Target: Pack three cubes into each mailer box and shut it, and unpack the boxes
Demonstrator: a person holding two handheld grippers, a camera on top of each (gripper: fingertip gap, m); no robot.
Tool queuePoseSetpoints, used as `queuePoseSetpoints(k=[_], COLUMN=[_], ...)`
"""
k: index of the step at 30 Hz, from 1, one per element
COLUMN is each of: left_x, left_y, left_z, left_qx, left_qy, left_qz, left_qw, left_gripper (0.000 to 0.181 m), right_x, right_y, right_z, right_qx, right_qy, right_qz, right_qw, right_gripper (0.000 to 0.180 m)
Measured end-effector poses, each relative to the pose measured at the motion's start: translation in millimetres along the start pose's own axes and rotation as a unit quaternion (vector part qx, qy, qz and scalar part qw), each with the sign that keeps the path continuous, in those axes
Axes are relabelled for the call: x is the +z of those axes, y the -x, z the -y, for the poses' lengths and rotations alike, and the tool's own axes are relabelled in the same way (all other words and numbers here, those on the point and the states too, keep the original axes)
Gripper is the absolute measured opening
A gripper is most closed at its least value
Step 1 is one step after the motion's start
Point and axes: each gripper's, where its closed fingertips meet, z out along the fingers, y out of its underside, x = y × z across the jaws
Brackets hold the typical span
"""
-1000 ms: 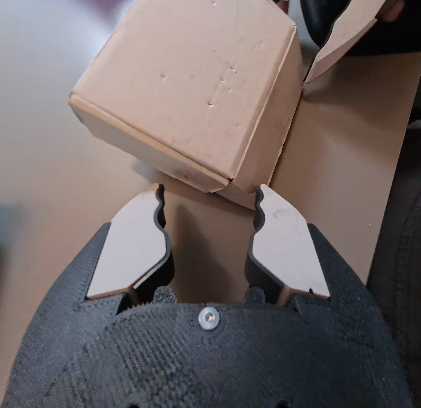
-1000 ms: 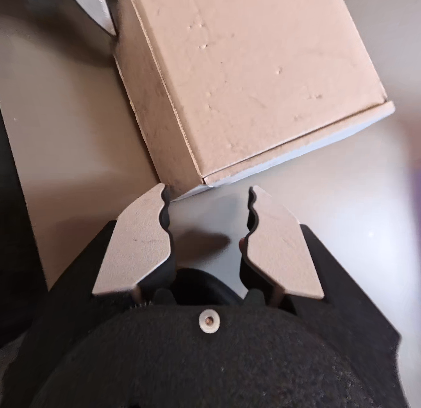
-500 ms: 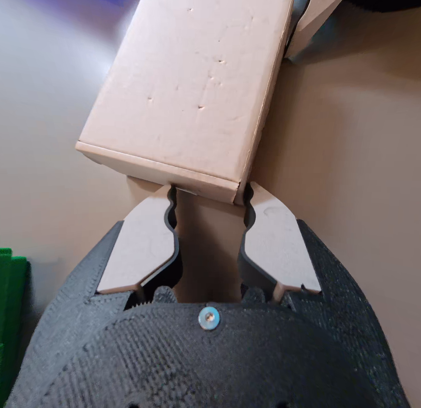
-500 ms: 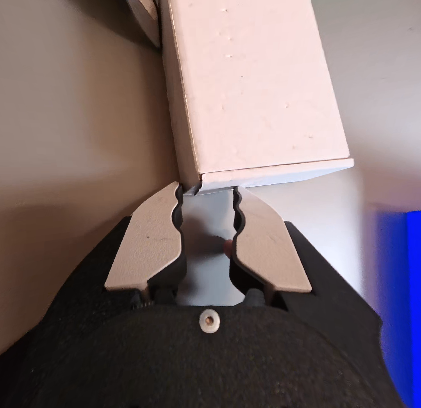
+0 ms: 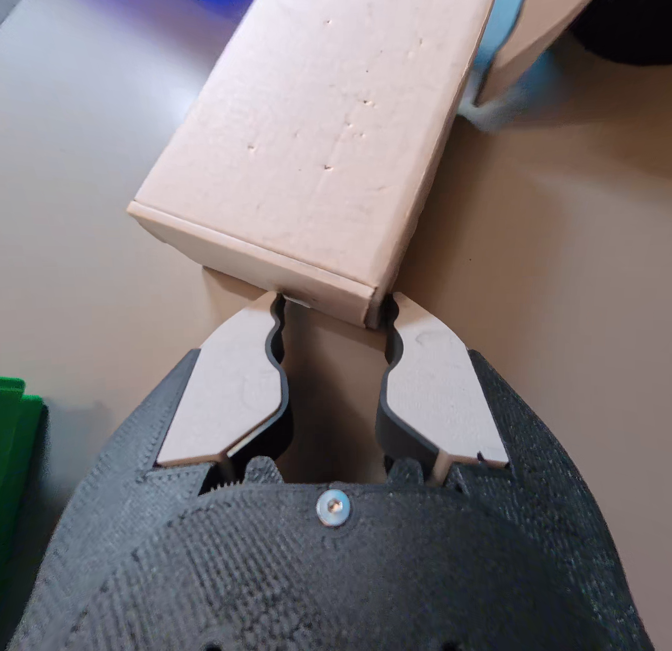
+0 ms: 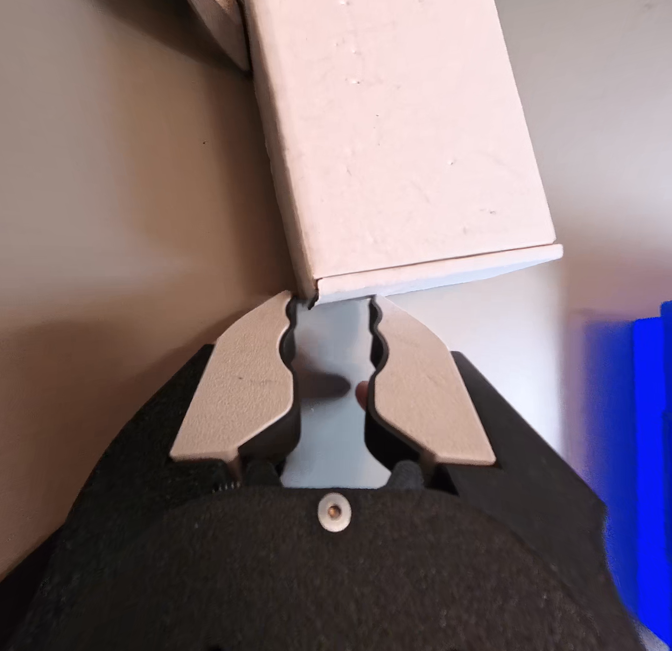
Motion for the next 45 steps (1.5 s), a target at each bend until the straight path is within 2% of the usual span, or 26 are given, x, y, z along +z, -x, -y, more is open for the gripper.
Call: queuePoseSetpoints(k=[2,4,9,13,20,23,26,39,45], left_x=[-1.8,-3.6,-13.4,-27.7,-55.3,-61.5,-64.0,-62.7,-62.5], left_y=[0.3,0.8,4.0,4.3,6.6,12.8,15.1,10.9,12.8], left_z=[3.7,5.1,14.8,27.7,42.5,39.4,37.0,37.4,35.0], left_qx=[-0.005,-0.018,-0.031,-0.037,-0.048,-0.054,-0.063,-0.051,-0.055], left_qy=[-0.012,-0.015,-0.052,-0.087,-0.142,-0.149,-0.152,-0.151,-0.148], left_qz=[0.007,0.013,0.05,0.083,0.123,0.131,0.129,0.129,0.131], left_qw=[1.0,1.0,0.997,0.992,0.981,0.979,0.978,0.979,0.979], left_gripper=[0.071,0.083,0.097,0.099,0.097,0.096,0.096,0.094,0.093], right_x=[-8.1,-20.1,-30.9,-12.6,27.2,35.8,38.7,44.3,25.4], right_y=[-0.1,-12.2,-25.8,-24.1,-18.4,-24.3,-29.9,-42.4,-45.3], right_z=[0.3,11.9,55.3,75.0,71.6,71.6,76.0,64.0,69.7], right_qx=[0.0,-0.014,-0.034,-0.049,-0.085,-0.103,-0.108,-0.149,-0.15], right_qy=[0.029,0.034,0.043,0.075,0.155,0.173,0.176,0.217,0.206], right_qz=[0.019,0.0,-0.005,0.02,0.063,0.053,0.047,0.058,0.06], right_qw=[0.999,0.999,0.998,0.996,0.982,0.978,0.977,0.963,0.965], right_gripper=[0.06,0.077,0.109,0.119,0.122,0.123,0.117,0.119,0.118])
